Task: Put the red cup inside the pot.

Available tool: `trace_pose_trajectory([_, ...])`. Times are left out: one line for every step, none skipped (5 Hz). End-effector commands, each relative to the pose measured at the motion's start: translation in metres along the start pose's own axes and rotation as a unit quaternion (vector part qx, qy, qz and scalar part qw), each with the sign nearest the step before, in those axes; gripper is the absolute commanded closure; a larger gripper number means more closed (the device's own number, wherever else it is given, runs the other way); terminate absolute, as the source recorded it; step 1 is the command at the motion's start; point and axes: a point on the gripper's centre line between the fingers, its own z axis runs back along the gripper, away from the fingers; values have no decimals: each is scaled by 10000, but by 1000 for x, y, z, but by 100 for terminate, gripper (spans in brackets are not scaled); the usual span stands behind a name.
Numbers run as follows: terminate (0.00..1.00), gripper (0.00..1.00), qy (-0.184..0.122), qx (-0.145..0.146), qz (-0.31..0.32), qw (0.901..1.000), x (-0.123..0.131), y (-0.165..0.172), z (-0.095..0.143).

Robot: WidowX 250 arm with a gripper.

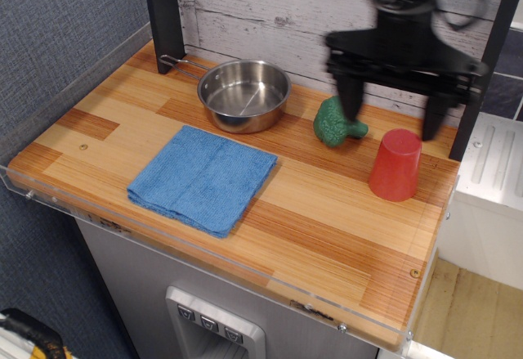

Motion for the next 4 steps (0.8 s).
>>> trace_pose_trajectory([0, 0, 214, 148, -446, 9987, 23, -29, -20])
trace_pose_trajectory([0, 0, 267, 204, -421, 9985, 24, -25, -23])
trace_pose_trajectory([0, 0, 249, 240, -355, 9988, 26, -18, -18])
trace_pose_trajectory([0, 0, 313, 367, -251, 9985, 28, -10, -22])
